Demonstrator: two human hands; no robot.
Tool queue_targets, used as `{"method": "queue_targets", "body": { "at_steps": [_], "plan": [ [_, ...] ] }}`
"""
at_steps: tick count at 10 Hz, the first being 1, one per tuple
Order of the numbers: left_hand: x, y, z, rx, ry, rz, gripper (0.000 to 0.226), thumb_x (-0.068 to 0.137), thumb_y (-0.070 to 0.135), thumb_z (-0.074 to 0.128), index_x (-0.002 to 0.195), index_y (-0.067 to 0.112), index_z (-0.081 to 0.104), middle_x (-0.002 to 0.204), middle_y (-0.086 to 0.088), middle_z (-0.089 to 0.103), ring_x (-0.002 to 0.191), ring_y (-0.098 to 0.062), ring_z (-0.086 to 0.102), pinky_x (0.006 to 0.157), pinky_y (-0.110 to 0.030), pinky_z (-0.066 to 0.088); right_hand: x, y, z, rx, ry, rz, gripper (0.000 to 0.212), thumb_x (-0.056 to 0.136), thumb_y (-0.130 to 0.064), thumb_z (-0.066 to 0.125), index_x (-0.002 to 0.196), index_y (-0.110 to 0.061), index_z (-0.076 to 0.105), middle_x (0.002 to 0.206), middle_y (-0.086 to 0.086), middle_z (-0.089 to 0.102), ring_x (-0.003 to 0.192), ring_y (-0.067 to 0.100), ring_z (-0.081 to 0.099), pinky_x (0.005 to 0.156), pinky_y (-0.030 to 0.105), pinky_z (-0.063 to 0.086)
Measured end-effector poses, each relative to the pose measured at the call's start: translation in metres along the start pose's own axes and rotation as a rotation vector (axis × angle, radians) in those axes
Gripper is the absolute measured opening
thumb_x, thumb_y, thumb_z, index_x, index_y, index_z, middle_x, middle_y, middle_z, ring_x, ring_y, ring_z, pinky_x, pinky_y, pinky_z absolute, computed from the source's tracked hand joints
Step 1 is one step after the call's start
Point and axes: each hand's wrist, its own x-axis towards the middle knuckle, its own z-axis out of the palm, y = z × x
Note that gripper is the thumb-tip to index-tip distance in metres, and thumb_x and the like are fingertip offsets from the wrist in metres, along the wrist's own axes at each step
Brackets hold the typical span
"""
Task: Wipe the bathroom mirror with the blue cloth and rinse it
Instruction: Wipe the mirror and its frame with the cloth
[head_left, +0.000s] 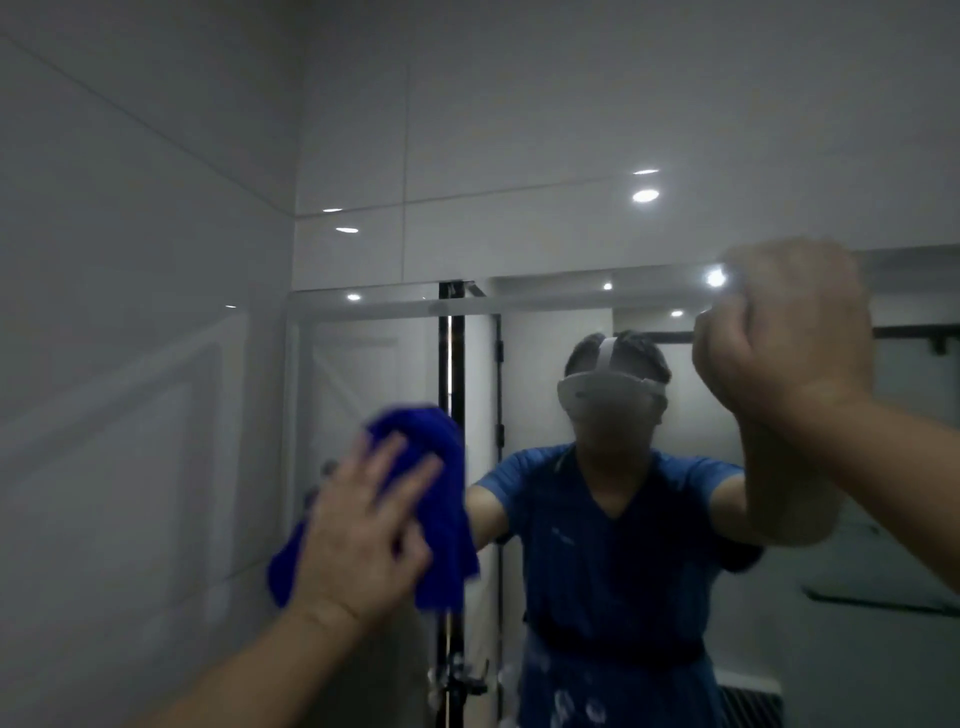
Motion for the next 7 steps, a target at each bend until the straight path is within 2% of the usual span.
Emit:
{"method": "queue_targets", "body": {
  "at_steps": [1, 2, 3, 4, 5, 6, 7],
  "plan": [
    [0.077, -0.001, -0.018, -0.057, 0.193, -0.562, 0.06, 0.1, 0.034, 0.037, 0.159, 0.028, 0.044, 0.165, -0.014, 0.041, 0.153, -0.041, 0.033, 0.123, -0.061, 0.031, 0.001, -0.001, 0.001, 0.001, 0.018, -0.007, 0.035, 0.094, -0.024, 0.046, 0.12, -0.008, 0.062, 0.111, 0.018, 0.058, 0.107, 0.035, 0.048, 0.114, 0.057, 0.038],
    [0.113, 0.036, -0.016, -0.077, 0.229, -0.728, 0.062, 0.1, 0.04, 0.032, 0.162, 0.036, 0.037, 0.17, -0.012, 0.033, 0.157, -0.041, 0.025, 0.125, -0.063, 0.024, 0.001, 0.0, 0.003, -0.006, 0.048, -0.015, 0.031, 0.095, -0.022, 0.048, 0.12, -0.008, 0.061, 0.111, 0.017, 0.056, 0.107, 0.034, 0.046, 0.114, 0.056, 0.038],
    [0.087, 0.11, -0.002, -0.019, 0.067, -0.332, 0.063, 0.103, 0.051, 0.033, 0.165, 0.041, 0.026, 0.175, -0.005, 0.022, 0.163, -0.035, 0.012, 0.129, -0.059, 0.015, 0.001, 0.0, 0.004, -0.047, 0.053, -0.024, 0.023, 0.096, -0.022, 0.05, 0.115, -0.012, 0.059, 0.105, 0.007, 0.048, 0.105, 0.031, 0.045, 0.114, 0.055, 0.037],
    [0.035, 0.166, 0.016, -0.053, -0.082, -0.011, 0.069, 0.1, 0.055, 0.047, 0.165, 0.044, 0.028, 0.176, -0.003, 0.021, 0.164, -0.034, 0.008, 0.131, -0.058, 0.009, 0.001, 0.001, 0.004, -0.03, 0.059, -0.034, 0.025, 0.094, -0.022, 0.05, 0.115, -0.012, 0.06, 0.108, 0.012, 0.053, 0.106, 0.031, 0.046, 0.115, 0.054, 0.037],
    [-0.048, 0.209, 0.04, -0.109, -0.208, 0.182, 0.072, 0.089, 0.052, 0.065, 0.158, 0.044, 0.045, 0.173, 0.0, 0.033, 0.162, -0.035, 0.02, 0.131, -0.057, 0.017, 0.0, -0.001, 0.002, -0.076, 0.06, -0.066, 0.025, 0.092, -0.024, 0.049, 0.112, -0.015, 0.06, 0.111, 0.016, 0.056, 0.108, 0.034, 0.049, 0.11, 0.048, 0.037],
    [-0.106, 0.206, 0.051, -0.118, -0.297, 0.238, 0.071, 0.079, 0.048, 0.072, 0.148, 0.048, 0.058, 0.168, 0.007, 0.041, 0.16, -0.029, 0.029, 0.127, -0.054, 0.029, -0.006, 0.003, 0.004, -0.096, 0.122, -0.053, 0.022, 0.09, -0.024, 0.047, 0.107, -0.018, 0.059, 0.111, 0.016, 0.057, 0.107, 0.034, 0.05, 0.109, 0.045, 0.037],
    [-0.131, 0.181, 0.053, -0.147, -0.23, 0.259, 0.063, 0.077, 0.043, 0.076, 0.139, 0.044, 0.068, 0.163, 0.007, 0.049, 0.157, -0.028, 0.036, 0.124, -0.053, 0.035, 0.144, 0.073, 0.018, -0.076, 0.092, -0.049, 0.025, 0.091, -0.026, 0.046, 0.11, -0.017, 0.06, 0.114, 0.017, 0.058, 0.11, 0.035, 0.051, 0.108, 0.044, 0.036]
  ]
}}
